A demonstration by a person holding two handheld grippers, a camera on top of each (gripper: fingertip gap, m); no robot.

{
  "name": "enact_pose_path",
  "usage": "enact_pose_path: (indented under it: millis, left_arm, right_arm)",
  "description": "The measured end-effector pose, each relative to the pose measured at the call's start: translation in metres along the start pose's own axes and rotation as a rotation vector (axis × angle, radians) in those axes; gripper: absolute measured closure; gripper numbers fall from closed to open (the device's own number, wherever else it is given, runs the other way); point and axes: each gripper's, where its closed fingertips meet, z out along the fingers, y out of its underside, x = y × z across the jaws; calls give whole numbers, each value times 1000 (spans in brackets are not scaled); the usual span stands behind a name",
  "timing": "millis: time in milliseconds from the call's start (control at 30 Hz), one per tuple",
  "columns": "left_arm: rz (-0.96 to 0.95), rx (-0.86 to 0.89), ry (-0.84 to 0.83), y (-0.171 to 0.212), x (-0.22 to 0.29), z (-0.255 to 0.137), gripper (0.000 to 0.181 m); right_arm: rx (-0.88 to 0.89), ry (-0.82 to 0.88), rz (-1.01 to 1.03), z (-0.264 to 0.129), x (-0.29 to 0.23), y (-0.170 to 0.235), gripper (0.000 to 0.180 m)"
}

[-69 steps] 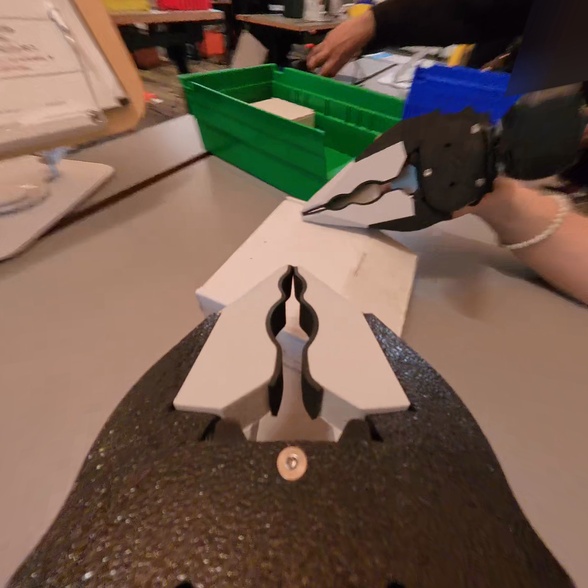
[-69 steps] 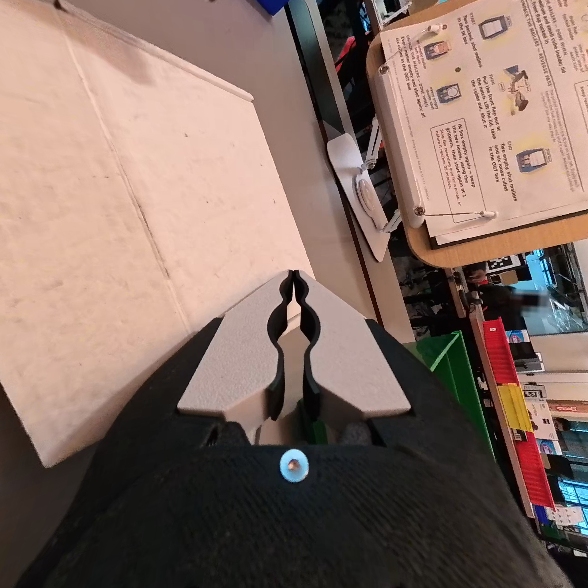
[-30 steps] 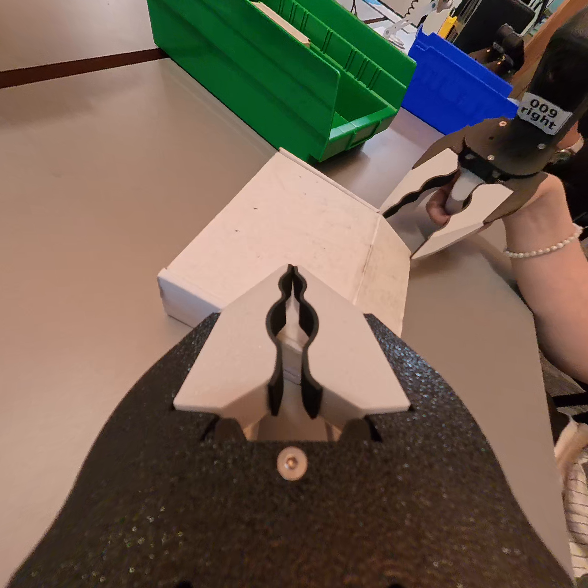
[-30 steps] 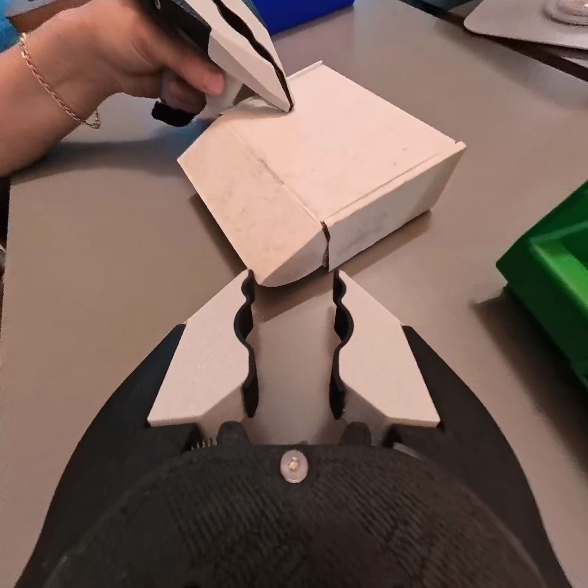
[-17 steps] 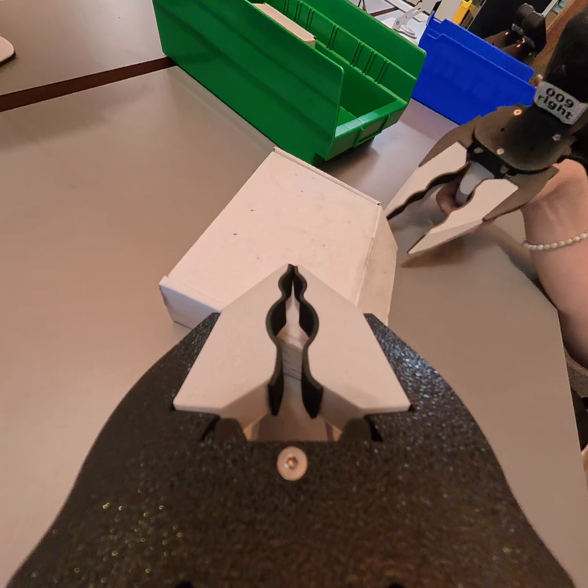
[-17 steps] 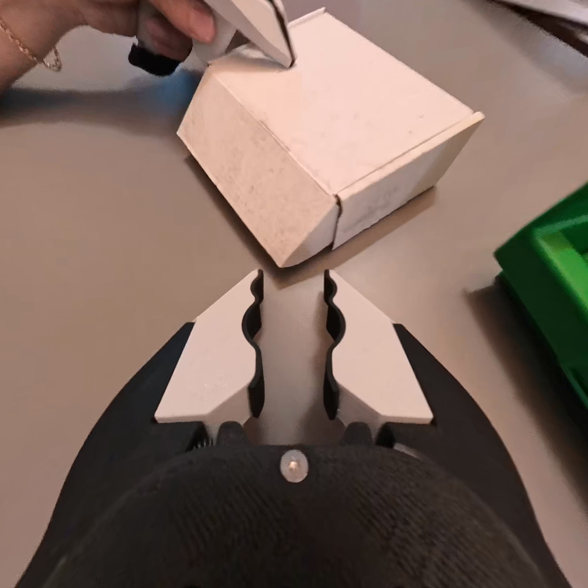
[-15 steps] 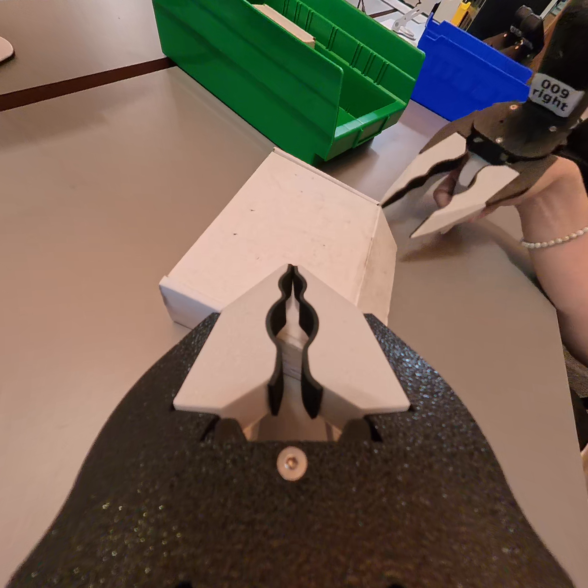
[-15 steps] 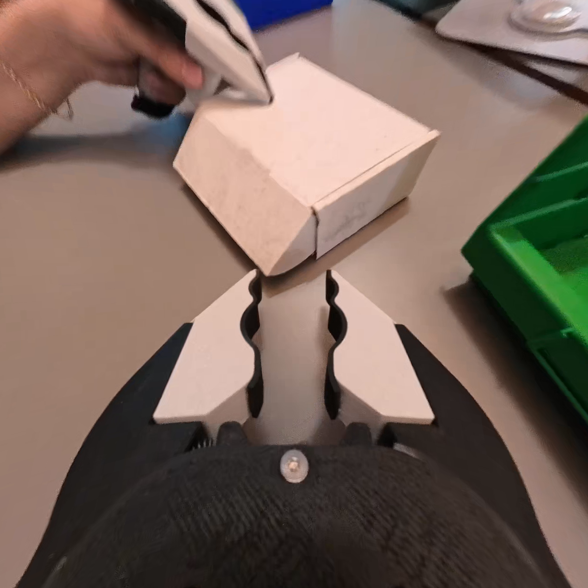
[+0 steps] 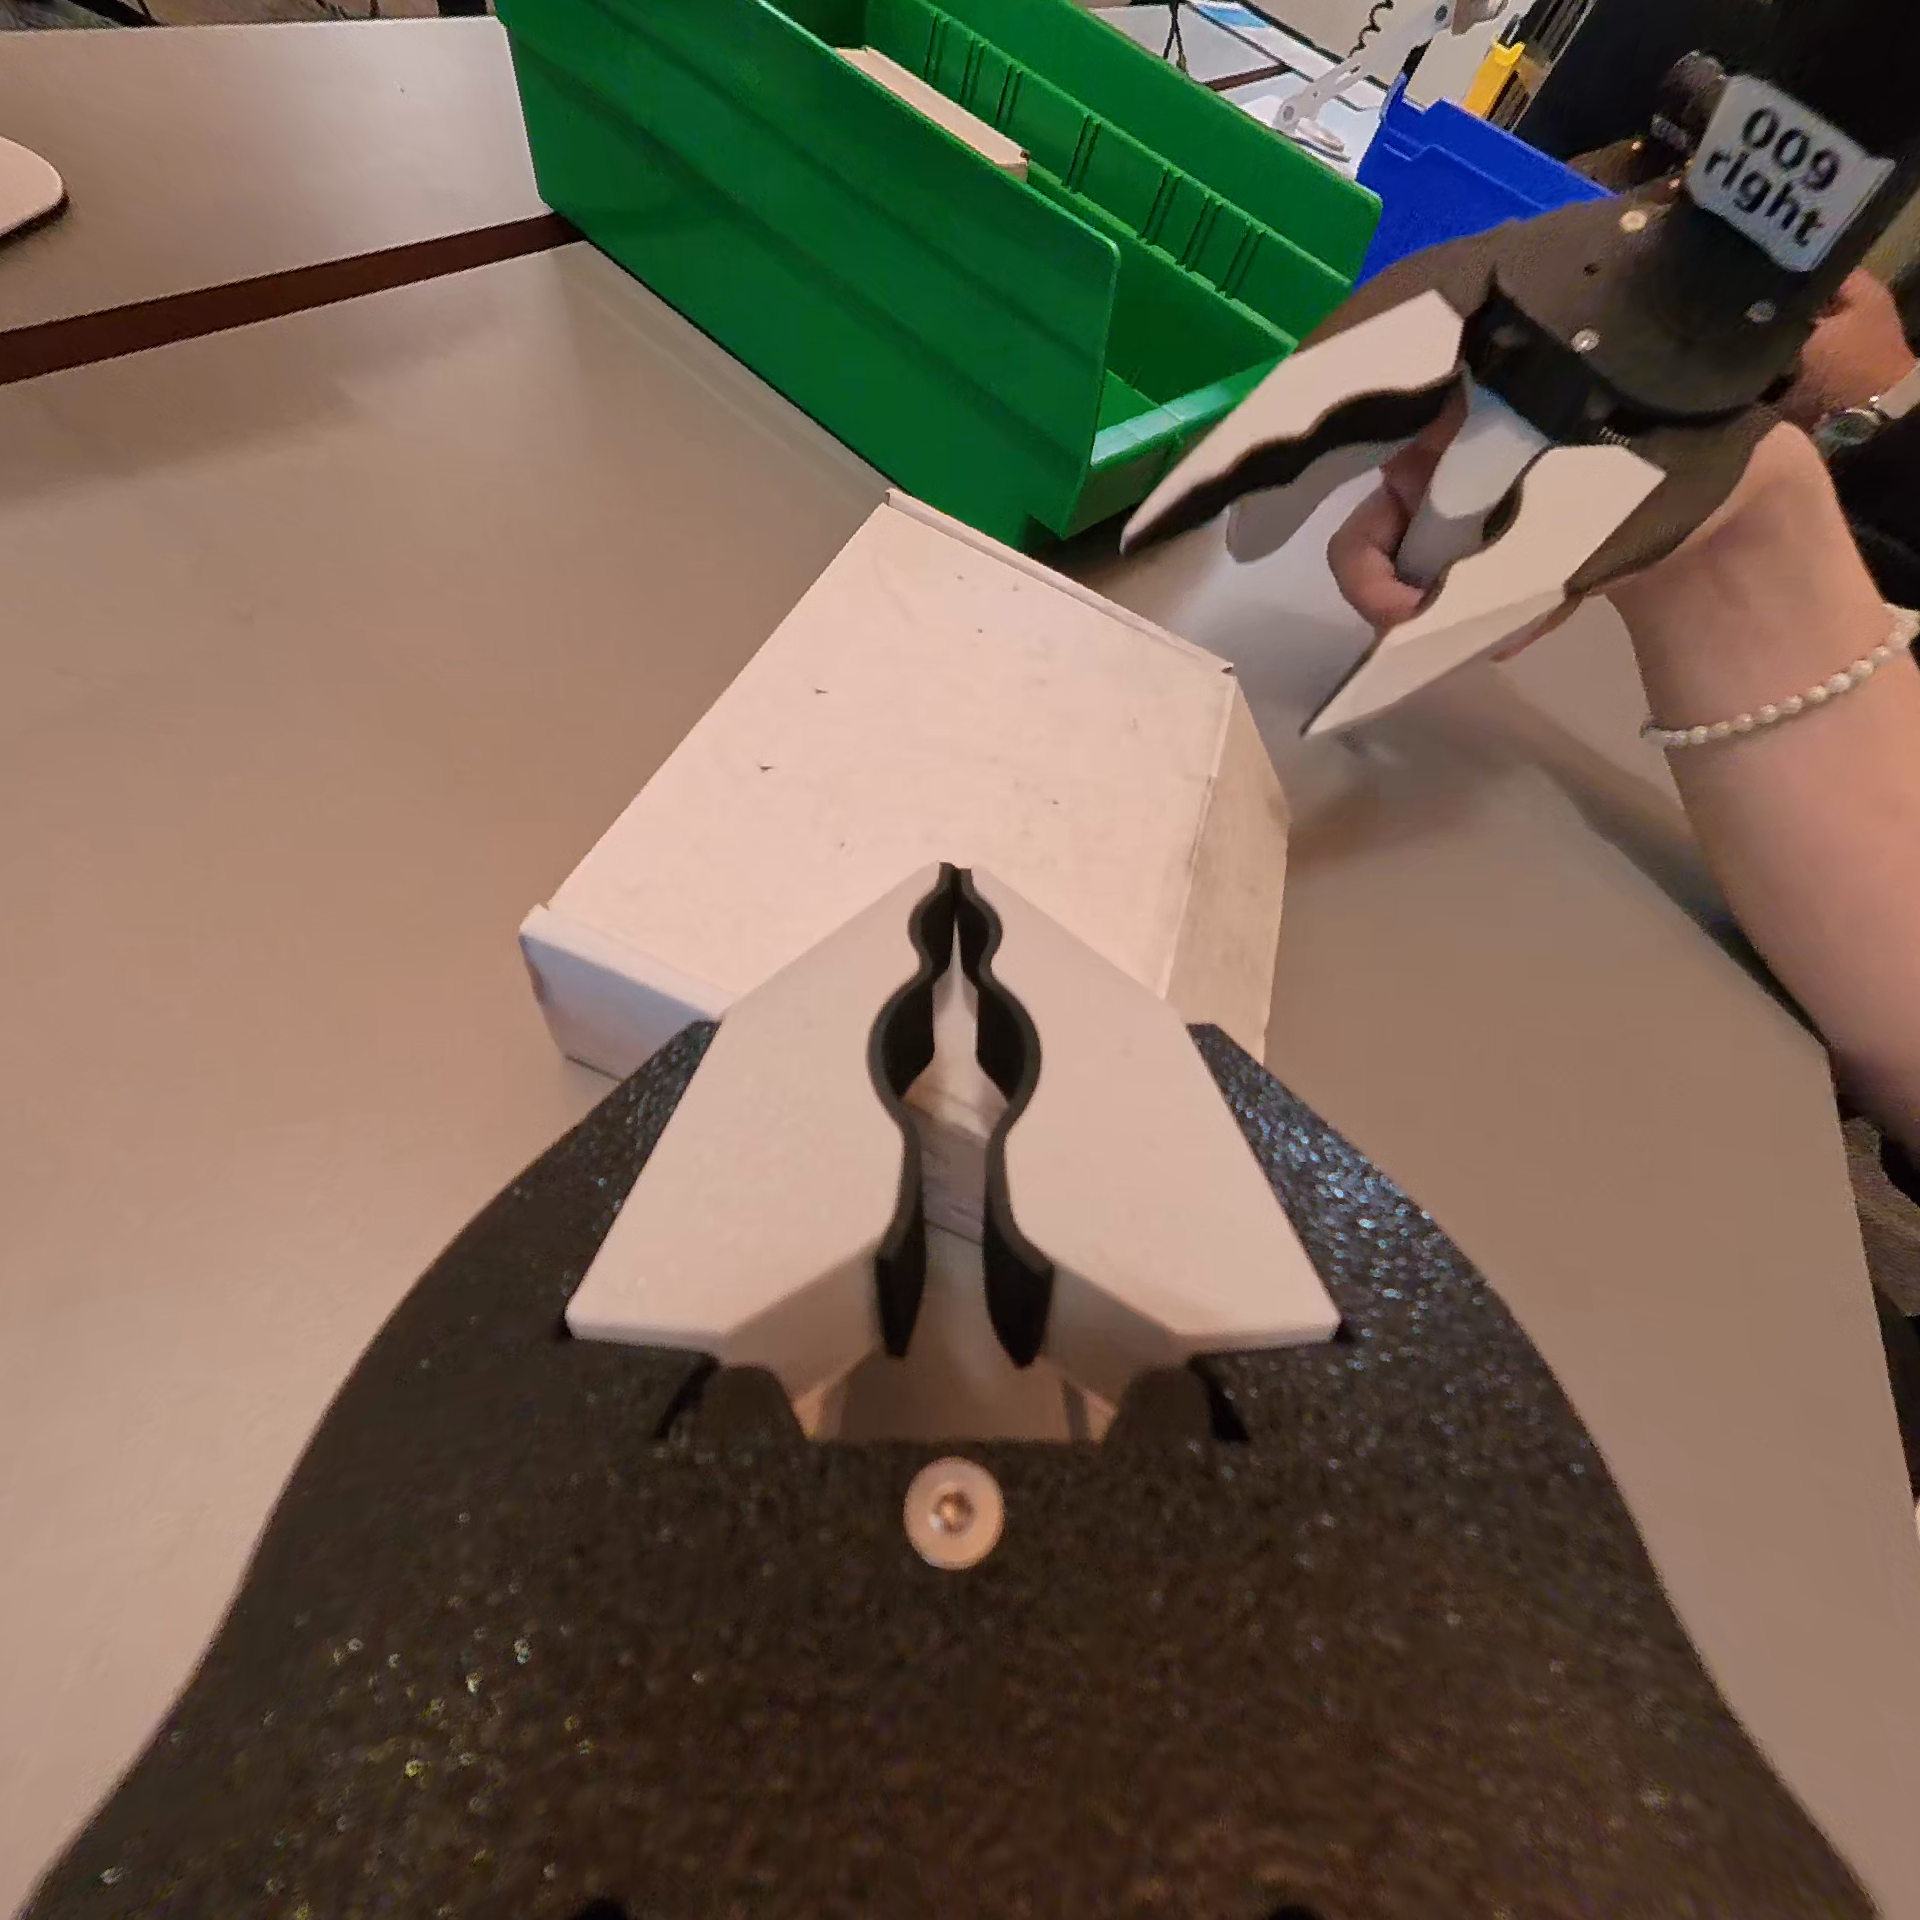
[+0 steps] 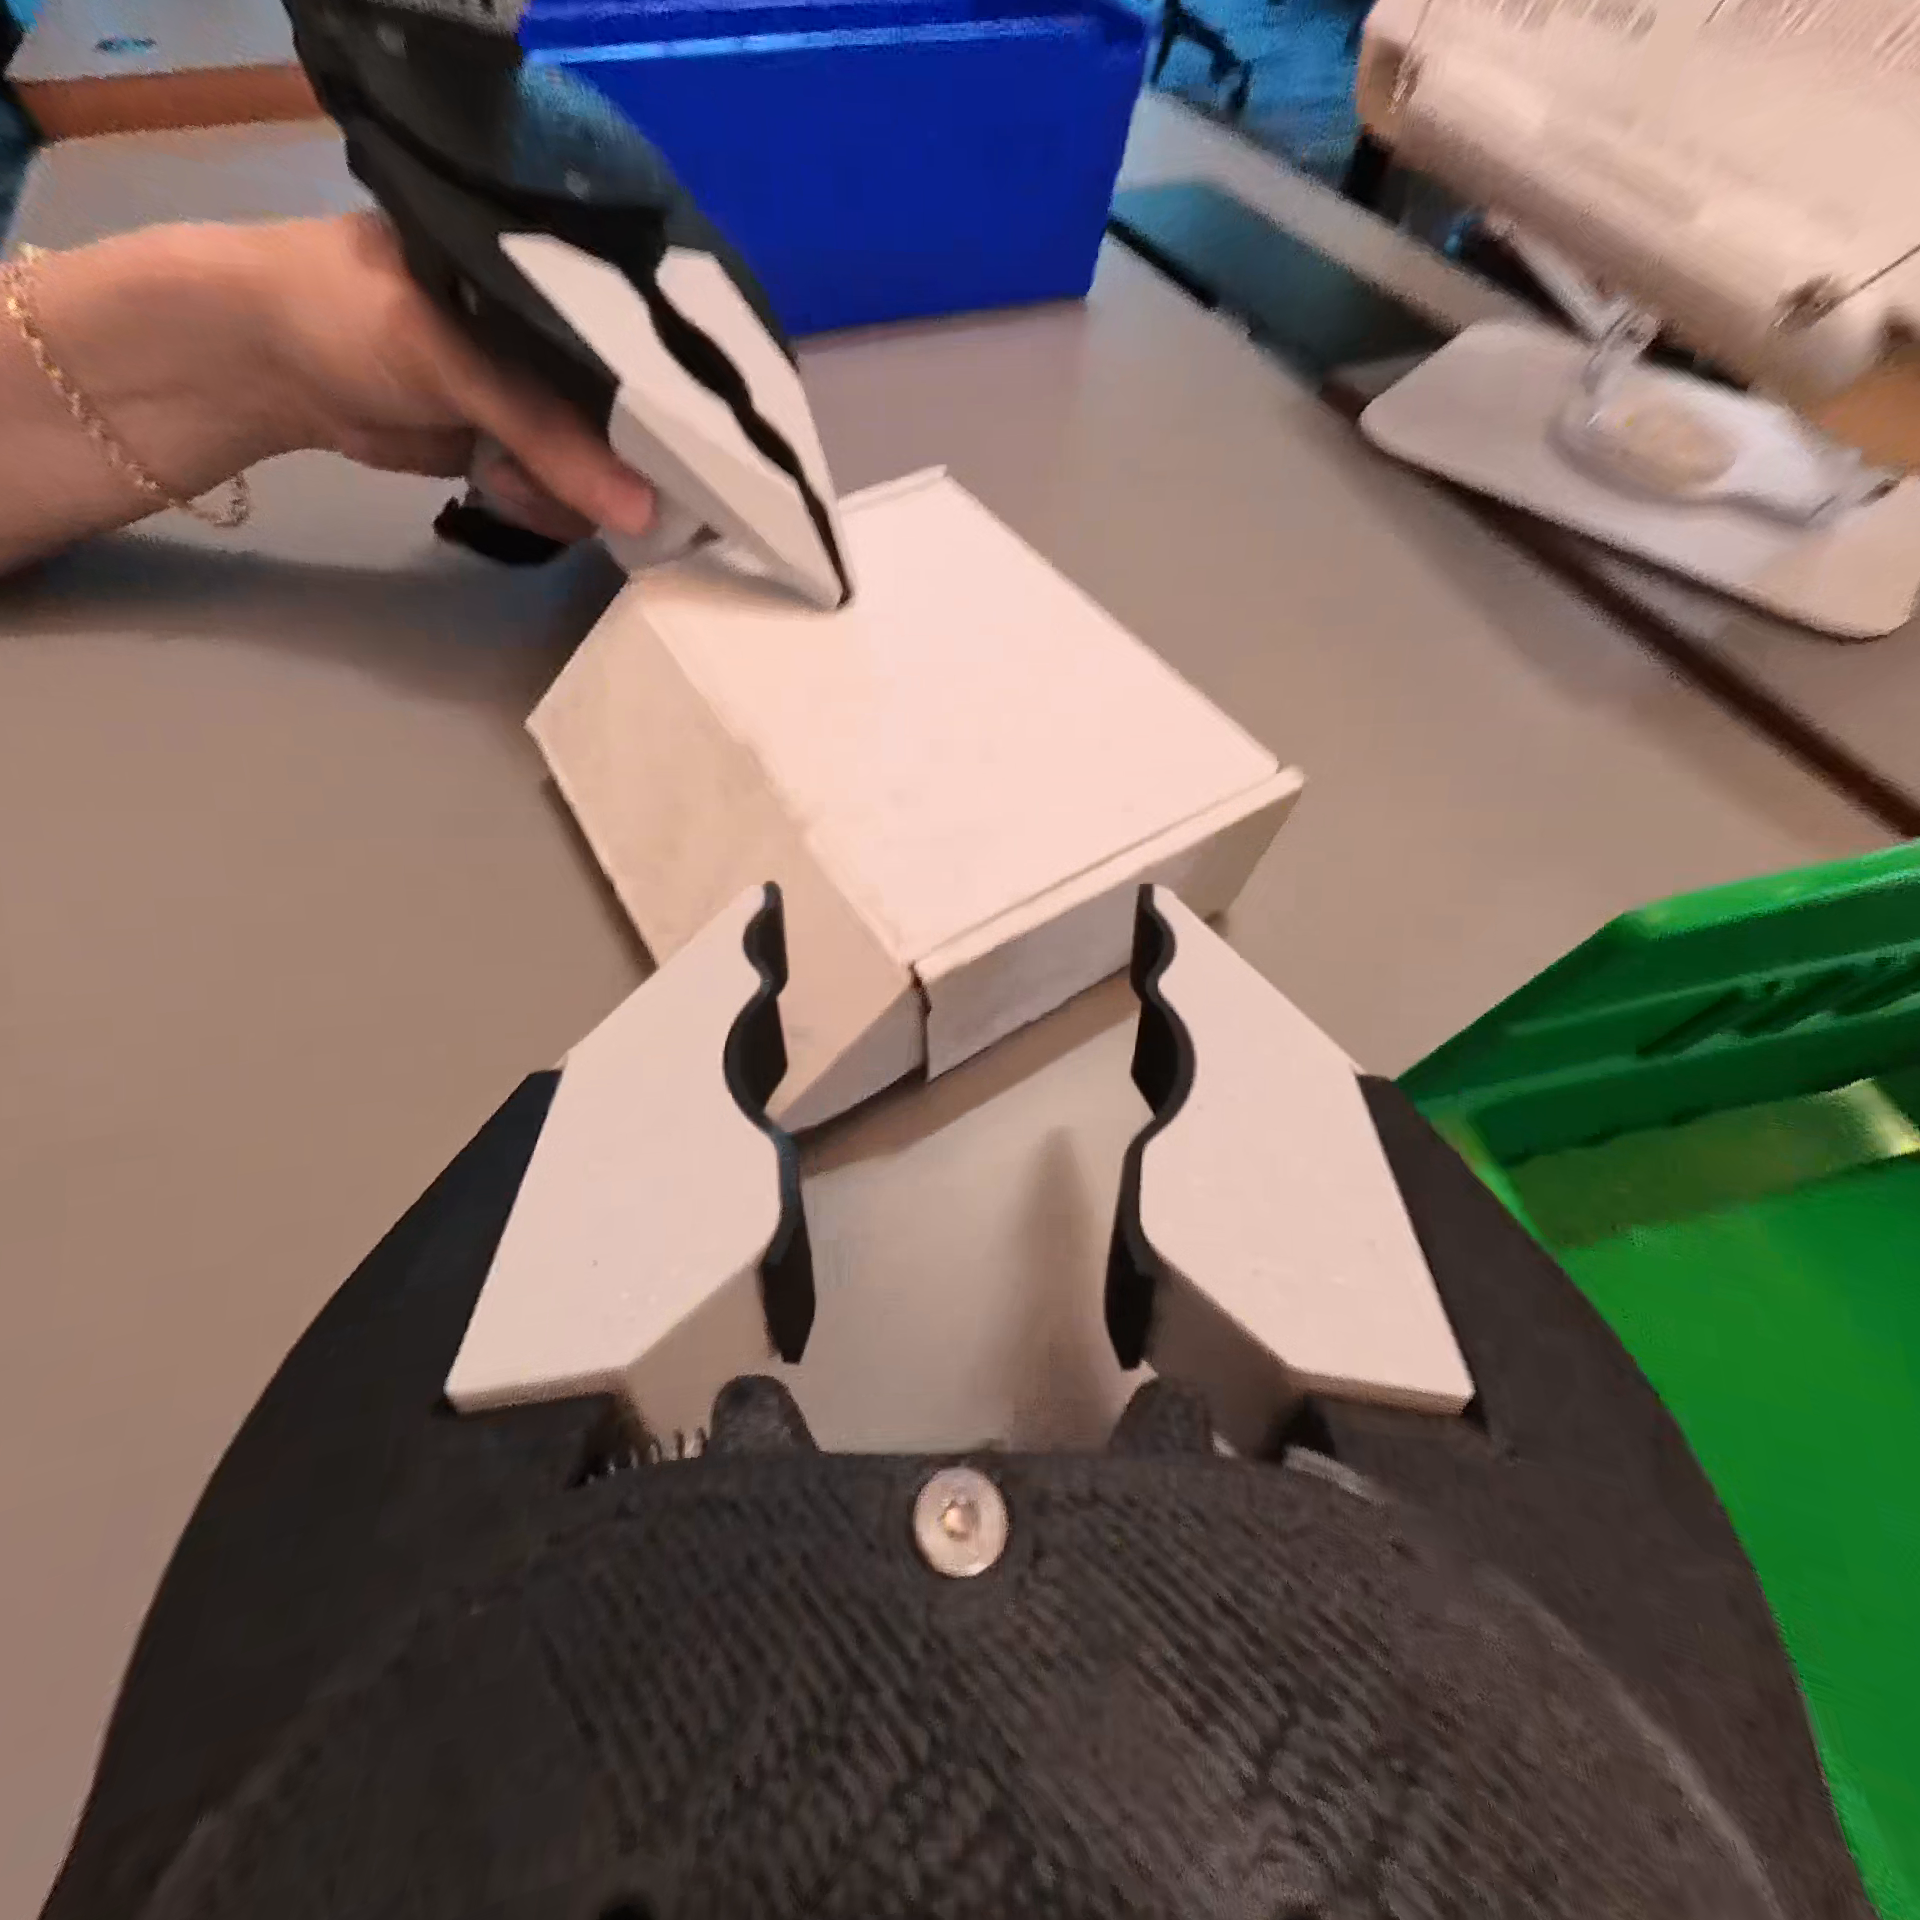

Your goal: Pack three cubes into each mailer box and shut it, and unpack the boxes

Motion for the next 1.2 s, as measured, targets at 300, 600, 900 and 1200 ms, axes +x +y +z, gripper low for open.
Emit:
enact_pose_path:
  millis: [300,600,900,1200]
  left_arm:
    - [71,36,-45,0,0,-2,181]
    - [70,53,-3,-3,11,-44,119]
    - [70,-79,62,29,18,-38,92]
    - [167,-129,-21,38,18,-22,82]
  right_arm:
    - [-103,-52,23,1,-12,39,110]
    - [-99,-27,-27,8,-10,37,104]
    - [-77,12,-93,11,-10,32,97]
    - [-36,36,-16,13,-3,24,92]
